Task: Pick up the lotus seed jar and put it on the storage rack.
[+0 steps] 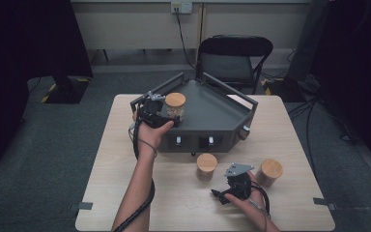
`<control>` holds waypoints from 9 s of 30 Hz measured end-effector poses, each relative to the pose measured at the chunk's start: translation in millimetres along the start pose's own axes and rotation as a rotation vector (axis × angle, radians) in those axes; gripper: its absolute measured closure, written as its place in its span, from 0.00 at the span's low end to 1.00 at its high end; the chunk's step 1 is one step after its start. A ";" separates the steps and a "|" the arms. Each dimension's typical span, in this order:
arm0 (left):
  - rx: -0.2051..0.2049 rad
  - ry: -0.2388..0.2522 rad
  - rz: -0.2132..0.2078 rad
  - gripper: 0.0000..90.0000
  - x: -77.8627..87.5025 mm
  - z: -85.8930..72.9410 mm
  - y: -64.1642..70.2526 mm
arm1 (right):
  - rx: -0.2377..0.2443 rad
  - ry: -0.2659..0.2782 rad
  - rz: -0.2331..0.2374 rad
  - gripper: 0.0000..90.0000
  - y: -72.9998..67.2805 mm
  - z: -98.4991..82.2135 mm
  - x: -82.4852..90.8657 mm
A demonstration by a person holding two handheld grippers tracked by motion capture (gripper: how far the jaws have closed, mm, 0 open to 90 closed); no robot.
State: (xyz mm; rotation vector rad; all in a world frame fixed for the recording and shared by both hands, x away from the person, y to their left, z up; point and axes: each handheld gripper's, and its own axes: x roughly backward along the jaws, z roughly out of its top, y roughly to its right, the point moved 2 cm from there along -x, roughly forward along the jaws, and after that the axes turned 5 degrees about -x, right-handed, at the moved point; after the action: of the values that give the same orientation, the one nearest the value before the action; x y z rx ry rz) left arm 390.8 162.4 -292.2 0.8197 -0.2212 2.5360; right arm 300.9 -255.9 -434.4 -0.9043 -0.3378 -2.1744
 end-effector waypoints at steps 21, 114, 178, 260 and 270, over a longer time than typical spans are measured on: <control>0.026 0.014 0.006 0.05 17.4 -20.4 -3.1 | 0.000 0.001 -0.001 0.00 -0.3 -0.1 0.0; 0.008 -0.002 -0.016 0.05 36.8 -96.2 10.4 | -0.003 0.000 -0.004 0.00 -1.2 -0.3 0.2; 0.064 -0.065 -0.019 0.06 25.0 -146.8 11.5 | -0.004 -0.001 -0.005 0.00 -2.3 -0.6 0.6; -0.040 -0.129 0.012 0.00 16.1 -195.6 34.9 | -0.004 -0.001 -0.005 0.00 -2.6 -0.8 0.8; -0.034 -0.127 0.021 0.00 16.5 -196.3 36.8 | -0.006 -0.001 -0.005 0.00 -2.8 -0.7 0.8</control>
State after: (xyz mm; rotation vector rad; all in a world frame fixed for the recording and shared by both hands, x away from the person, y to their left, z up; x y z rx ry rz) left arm 260.8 192.5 -441.8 0.9715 -0.3141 2.4941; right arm 298.1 -254.8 -434.2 -0.9086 -0.3351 -2.1804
